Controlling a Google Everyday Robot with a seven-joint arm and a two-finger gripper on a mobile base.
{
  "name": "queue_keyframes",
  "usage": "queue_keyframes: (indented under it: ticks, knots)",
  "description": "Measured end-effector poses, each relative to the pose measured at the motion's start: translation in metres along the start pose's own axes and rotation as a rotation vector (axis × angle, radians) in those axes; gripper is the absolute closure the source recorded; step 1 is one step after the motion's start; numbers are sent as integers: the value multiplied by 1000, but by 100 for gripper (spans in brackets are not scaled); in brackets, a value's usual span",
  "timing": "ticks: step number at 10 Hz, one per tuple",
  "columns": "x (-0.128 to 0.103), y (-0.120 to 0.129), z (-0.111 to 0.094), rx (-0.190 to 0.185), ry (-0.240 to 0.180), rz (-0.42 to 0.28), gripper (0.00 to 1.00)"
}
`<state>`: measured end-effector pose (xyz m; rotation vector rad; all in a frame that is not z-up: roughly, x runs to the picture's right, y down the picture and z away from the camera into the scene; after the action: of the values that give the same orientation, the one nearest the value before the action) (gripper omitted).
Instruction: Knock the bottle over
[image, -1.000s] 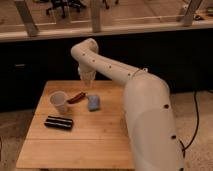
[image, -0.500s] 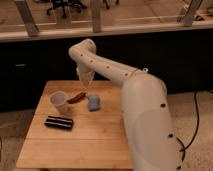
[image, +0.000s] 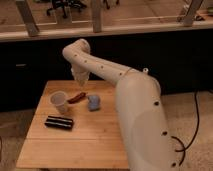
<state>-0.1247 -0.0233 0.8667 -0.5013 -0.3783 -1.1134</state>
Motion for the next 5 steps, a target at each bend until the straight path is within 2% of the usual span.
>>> queue_keyframes:
  ticks: [2,5]
  knots:
    - [9,11,-2,1,9,30,98]
    - [15,12,-8,8,-1,67,98]
